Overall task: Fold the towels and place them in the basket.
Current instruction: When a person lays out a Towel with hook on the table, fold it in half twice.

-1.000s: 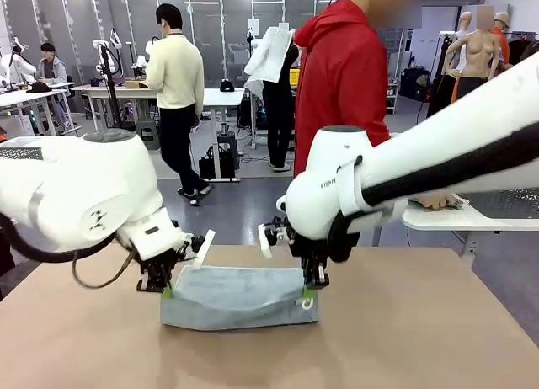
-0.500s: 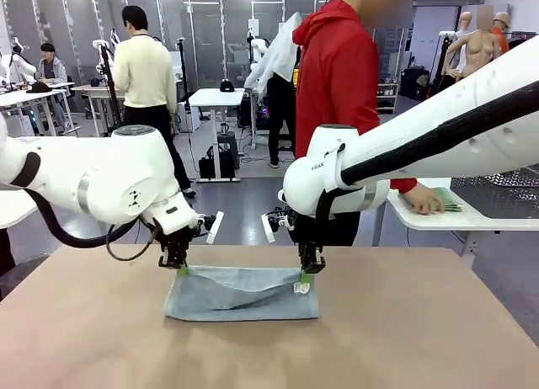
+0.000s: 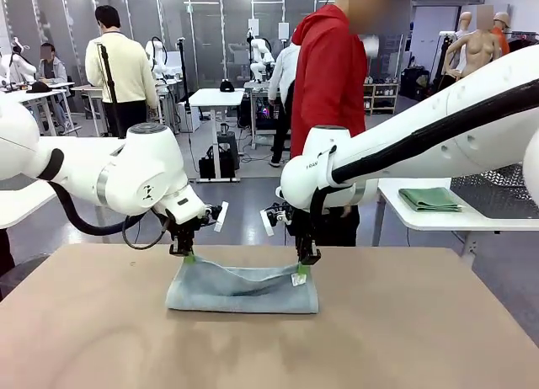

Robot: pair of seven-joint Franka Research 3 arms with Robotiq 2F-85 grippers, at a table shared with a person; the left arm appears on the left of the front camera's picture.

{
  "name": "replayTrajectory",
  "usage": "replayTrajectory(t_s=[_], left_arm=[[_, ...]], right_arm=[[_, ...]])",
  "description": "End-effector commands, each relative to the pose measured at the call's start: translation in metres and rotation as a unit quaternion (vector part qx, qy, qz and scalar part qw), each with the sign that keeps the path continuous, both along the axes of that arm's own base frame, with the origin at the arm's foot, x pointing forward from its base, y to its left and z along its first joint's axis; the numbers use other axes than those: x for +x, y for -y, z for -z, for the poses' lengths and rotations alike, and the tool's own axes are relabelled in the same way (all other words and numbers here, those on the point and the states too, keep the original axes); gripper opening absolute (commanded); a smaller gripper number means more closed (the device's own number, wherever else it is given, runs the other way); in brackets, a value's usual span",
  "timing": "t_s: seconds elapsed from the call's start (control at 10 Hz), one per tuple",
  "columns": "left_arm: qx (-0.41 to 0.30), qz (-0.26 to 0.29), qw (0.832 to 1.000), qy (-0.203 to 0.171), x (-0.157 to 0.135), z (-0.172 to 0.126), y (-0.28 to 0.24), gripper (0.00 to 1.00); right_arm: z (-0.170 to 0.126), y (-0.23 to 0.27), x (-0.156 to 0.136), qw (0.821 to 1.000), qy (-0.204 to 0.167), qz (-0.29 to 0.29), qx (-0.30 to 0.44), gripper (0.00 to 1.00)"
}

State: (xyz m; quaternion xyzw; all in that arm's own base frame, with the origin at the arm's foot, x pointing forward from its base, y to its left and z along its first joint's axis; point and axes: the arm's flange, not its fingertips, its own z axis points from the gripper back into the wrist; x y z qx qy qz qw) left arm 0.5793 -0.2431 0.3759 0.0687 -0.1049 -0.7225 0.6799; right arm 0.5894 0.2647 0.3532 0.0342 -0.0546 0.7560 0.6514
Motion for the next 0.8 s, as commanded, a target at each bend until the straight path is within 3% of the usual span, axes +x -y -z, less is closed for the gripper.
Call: replayTrajectory(t_s=[0.0,0.4,0.5,0.6,0.7], left_arm=[[0.012,-0.034,0.999,0.004,0.009,0.006,-0.005,0.07],[-0.005,-0.035,0.999,-0.016,0.017,0.019,-0.015,0.07],[-0.010,-0.035,0.999,-0.016,0.017,0.021,-0.016,0.24],[-0.008,-0.036,0.999,-0.010,0.019,0.021,-0.017,0.25],[-0.009,-0.037,0.999,0.000,0.019,0.021,-0.019,0.43]], right_arm=[[0.003,0.003,0.012,1.000,0.006,0.006,-0.009,0.08],[0.012,0.011,0.020,1.000,0.011,0.008,0.000,0.08],[0.013,0.010,0.020,1.000,0.016,-0.002,0.007,0.08],[0.013,0.010,0.021,1.000,0.022,-0.006,0.008,0.28],[0.014,0.012,0.022,1.000,0.027,-0.011,0.010,0.28]])
